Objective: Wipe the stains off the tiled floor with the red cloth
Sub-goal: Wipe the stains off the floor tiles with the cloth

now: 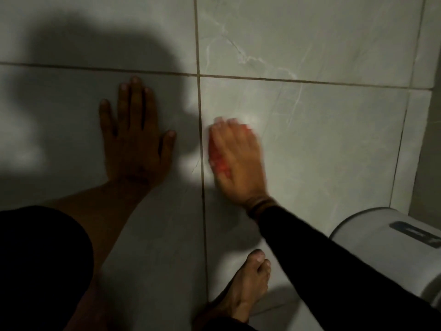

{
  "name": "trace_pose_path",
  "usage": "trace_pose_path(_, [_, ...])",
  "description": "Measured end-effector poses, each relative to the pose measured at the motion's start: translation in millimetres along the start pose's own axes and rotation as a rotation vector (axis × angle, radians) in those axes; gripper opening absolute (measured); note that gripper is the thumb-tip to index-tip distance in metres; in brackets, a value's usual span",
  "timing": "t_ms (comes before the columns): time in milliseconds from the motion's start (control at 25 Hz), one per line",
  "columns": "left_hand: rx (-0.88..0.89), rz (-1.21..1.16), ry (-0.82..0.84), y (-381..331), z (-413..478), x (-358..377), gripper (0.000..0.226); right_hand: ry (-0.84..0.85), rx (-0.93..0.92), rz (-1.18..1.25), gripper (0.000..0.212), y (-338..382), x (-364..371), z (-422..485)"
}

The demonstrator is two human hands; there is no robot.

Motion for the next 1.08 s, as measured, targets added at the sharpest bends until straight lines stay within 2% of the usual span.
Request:
trace_pose_path(40, [-0.003,0.004,0.004,0,0,0,0.086,-0.038,0.191,0.028,0.067,-35,0,-7])
trace_pose_path(120, [-0.006,-0.003,0.01,0,-1,0,0.086,-0.126,0.762,0.08,0.064,-102,-8,-20])
trace_pose_path(160, [-0.004,-0.007,0.012,0,0,1,0.086,-0.127,1.05,0.115,0.066,-113,-8,-24])
trace_pose_path(200, [-0.004,-0.008,0.016,0,0,1,0.086,-0.107,1.244,0.112,0.068,-102,-8,-24])
trace_pose_path(240, [-0.008,-0.009,0.018,1,0,0,0.086,-0.102,1.26,0.069,0.068,-74,-5,-21])
trace_pose_path(280, [-0.012,-0.009,0.016,1,0,0,0.086,-0.127,1.122,0.033,0.066,-36,0,-19])
trace_pose_path(320, [-0.012,-0.006,0.012,1,-1,0,0.086,-0.147,0.881,-0.019,0.065,6,2,-19])
trace_pose_path(400, [-0.003,-0.009,0.007,0,-1,0,0.086,-0.055,0.294,-0.032,0.064,71,10,-43])
trace_pose_path(440, [0.001,-0.015,0.008,0,0,0,0.086,0.038,0.087,-0.018,0.063,74,13,-59])
trace_pose_path(480, [0.001,-0.019,0.008,1,0,0,0.086,0.087,-0.042,-0.009,0.061,59,15,-76])
trace_pose_path(520, [-0.005,-0.017,0.007,1,-1,0,0.086,0.094,-0.062,-0.022,0.06,33,16,-90])
trace_pose_path(560, [-0.008,-0.014,0.008,2,-1,2,0.086,0.092,0.042,-0.032,0.061,-1,18,-100])
trace_pose_path(600, [-0.006,-0.016,0.011,3,-1,3,0.086,0.071,0.273,-0.001,0.064,-36,18,-109])
trace_pose_path(680, [-0.001,-0.025,0.006,4,0,6,0.087,-0.008,0.868,0.089,0.068,-85,14,-116])
trace_pose_path(720, [0.005,-0.022,-0.001,5,0,7,0.087,-0.051,1.112,0.14,0.072,-83,13,-113])
trace_pose_path(760, [0.009,-0.017,-0.005,6,0,8,0.086,-0.065,1.247,0.168,0.074,-62,12,-103])
trace_pose_path(800, [0.012,-0.015,-0.003,7,0,8,0.086,-0.099,1.212,0.142,0.072,-32,13,-94])
trace_pose_path(880, [0.006,-0.025,0.008,4,-1,6,0.086,-0.109,0.938,0.075,0.063,48,12,-84])
trace_pose_path(960, [-0.019,-0.009,0.02,0,-2,1,0.085,-0.03,0.727,0.138,0.06,118,10,-82])
trace_pose_path(1000, [-0.025,0.002,0.06,-3,-3,-4,0.085,0.014,0.672,0.215,0.063,135,6,-83])
trace_pose_path(1080, [-0.03,-0.002,0.192,-12,-1,-21,0.084,0.099,0.697,0.448,0.068,136,-6,-85])
Point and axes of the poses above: each hand's wrist, its own z-axis towards the middle knuckle, its own x-axis out of the palm, y = z × x, the point moved 2 cm from there along z, towards the middle knuckle, and after that the axes turned 14 degrees about -z, right-handed, at the moved point
